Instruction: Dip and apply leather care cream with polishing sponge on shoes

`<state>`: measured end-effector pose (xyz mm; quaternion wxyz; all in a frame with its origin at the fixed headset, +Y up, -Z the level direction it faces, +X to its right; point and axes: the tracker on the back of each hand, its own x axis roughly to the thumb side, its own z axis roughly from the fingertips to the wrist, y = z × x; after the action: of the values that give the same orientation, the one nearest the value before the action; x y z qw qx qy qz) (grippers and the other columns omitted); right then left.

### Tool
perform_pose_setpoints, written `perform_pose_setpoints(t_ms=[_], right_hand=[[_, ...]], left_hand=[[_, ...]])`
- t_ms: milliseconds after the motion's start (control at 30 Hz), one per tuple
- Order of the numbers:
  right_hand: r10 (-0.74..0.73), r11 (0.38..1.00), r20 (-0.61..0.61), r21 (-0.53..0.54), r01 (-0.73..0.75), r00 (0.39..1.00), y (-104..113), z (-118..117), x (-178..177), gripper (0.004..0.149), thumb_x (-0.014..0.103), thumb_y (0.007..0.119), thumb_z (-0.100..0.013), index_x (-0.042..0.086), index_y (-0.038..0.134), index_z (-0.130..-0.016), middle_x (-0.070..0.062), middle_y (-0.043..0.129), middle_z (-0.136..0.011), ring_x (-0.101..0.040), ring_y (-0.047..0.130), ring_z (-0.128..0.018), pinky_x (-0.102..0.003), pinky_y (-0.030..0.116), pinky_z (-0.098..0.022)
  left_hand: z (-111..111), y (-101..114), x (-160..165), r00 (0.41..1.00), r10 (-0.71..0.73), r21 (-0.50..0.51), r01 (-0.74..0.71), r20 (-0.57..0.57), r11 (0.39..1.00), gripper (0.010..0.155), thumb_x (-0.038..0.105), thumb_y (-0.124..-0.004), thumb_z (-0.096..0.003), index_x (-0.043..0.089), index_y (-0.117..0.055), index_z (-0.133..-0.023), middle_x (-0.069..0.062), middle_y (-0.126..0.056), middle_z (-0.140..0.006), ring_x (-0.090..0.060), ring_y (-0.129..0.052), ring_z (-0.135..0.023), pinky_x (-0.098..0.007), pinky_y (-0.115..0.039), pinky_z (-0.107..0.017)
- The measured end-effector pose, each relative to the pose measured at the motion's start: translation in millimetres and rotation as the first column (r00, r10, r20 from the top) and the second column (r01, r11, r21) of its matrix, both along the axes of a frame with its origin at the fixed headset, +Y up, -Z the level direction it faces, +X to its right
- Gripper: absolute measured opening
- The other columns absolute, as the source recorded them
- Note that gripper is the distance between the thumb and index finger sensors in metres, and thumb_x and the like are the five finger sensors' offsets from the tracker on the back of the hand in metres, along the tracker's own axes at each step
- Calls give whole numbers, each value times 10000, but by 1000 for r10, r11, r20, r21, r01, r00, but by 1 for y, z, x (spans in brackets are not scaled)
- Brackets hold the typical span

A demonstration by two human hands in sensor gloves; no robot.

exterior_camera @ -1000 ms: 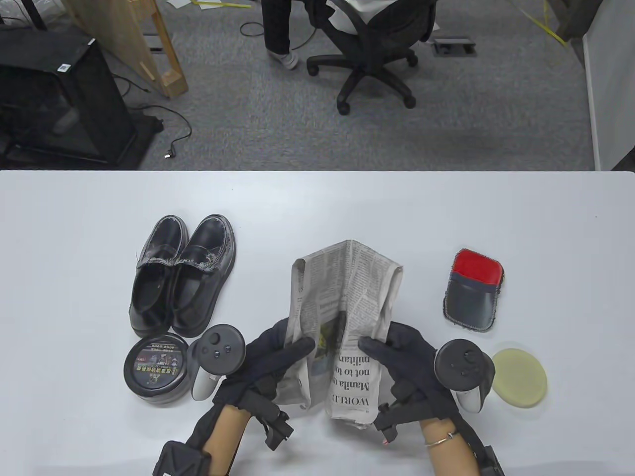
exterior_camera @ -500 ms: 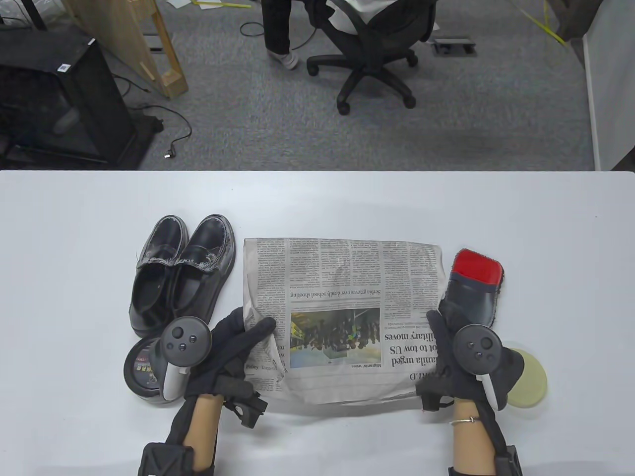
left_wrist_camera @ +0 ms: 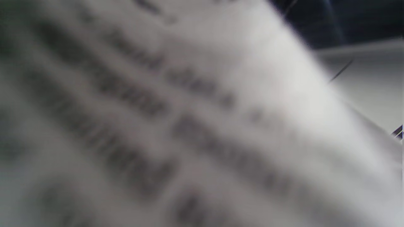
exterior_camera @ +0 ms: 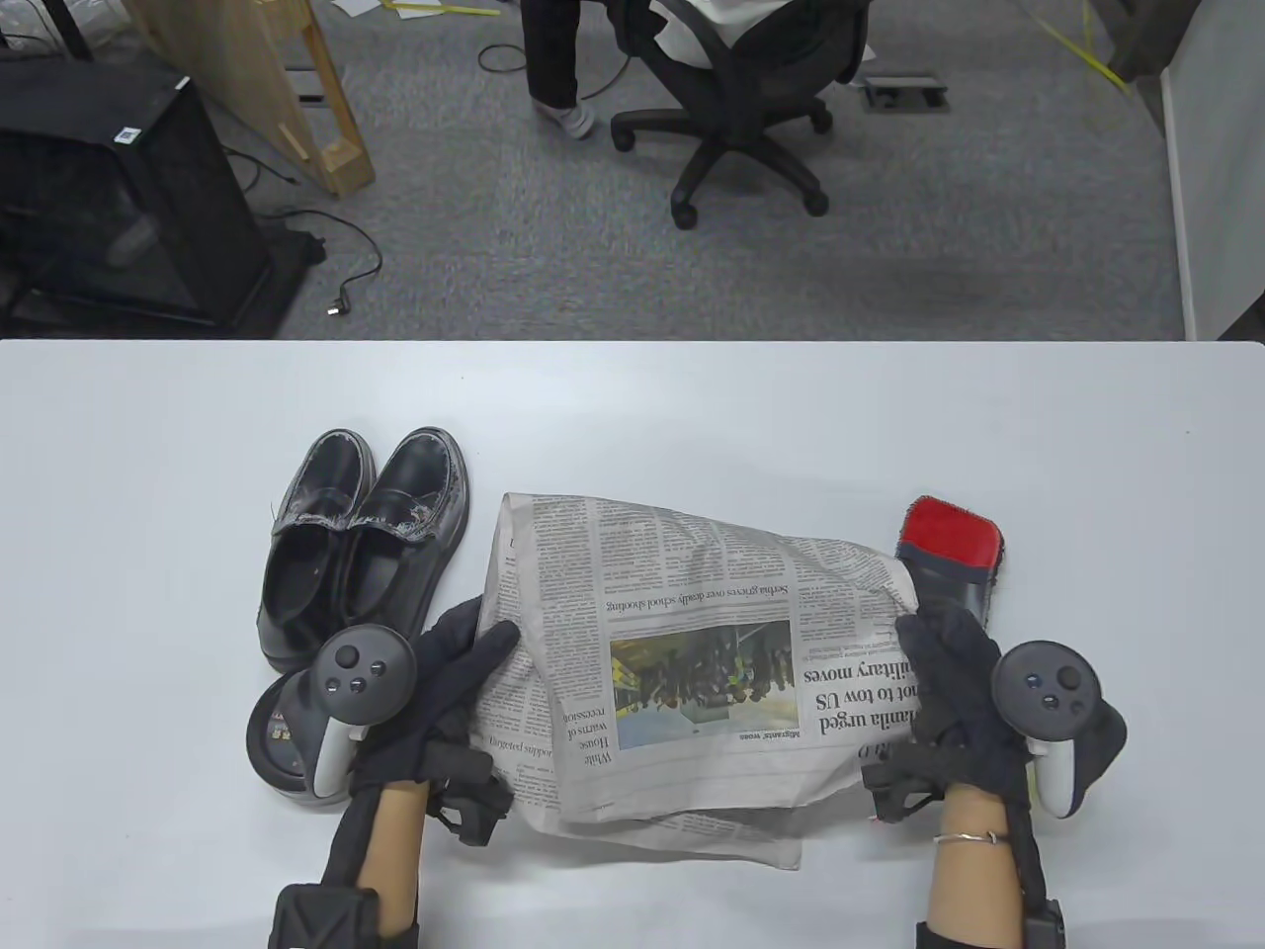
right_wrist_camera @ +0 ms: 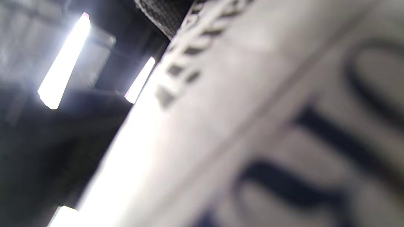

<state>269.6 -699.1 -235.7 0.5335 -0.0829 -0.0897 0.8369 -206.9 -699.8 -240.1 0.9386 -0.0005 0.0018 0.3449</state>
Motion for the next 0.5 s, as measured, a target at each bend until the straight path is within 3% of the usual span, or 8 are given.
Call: perform_pose_setpoints(t_ms=[67,167,300,400,500], right_hand=[[-215,975,-102,38,219,971,2,-1,-2,533,313,661,-630,134,498,-1105,68,972,-584,-197,1028,-443,-286,891,-339],[-414,899,-208,61,434,886,7,-7,-11,411,303,621,-654,198,612,-1051,58,961,-683,-224,1022,-564,-303,895,-414],[-556,808,-305,20,589,773,11,-21,-28,395,308,534,-695,164,575,-1060,21,828,-922,-286,878,-844,-364,820,-601],[-487,864,-293,-24,503,823,10,-42,-46,519,381,470,-706,129,388,-1151,-27,657,-1085,-358,674,-1024,-486,695,-715],[-364,931,-269,-89,353,892,0,-61,-66,696,467,446,-694,57,198,-1198,-143,460,-1192,-454,510,-1082,-583,587,-746]], left_hand=[[-1,1,10,982,-187,4,187,6,982,549,349,-750,-613,102,-627,-1087,-66,-960,-740,-104,-958,-389,-248,-866,-277],[-2,-3,23,925,-351,-76,364,148,928,433,328,-772,-603,129,-714,-983,-84,-961,-780,-172,-1003,-514,-306,-892,-358],[3,-11,34,845,-453,-132,503,286,854,415,355,-775,-596,139,-765,-950,-78,-987,-755,-191,-1016,-509,-320,-902,-360],[8,-22,40,799,-474,-173,561,371,810,412,370,-776,-593,142,-784,-937,-75,-995,-746,-187,-1019,-506,-324,-904,-360],[10,-32,44,779,-477,-207,587,407,782,412,376,-750,-609,113,-801,-921,-78,-1010,-707,-176,-1024,-468,-314,-908,-329]])
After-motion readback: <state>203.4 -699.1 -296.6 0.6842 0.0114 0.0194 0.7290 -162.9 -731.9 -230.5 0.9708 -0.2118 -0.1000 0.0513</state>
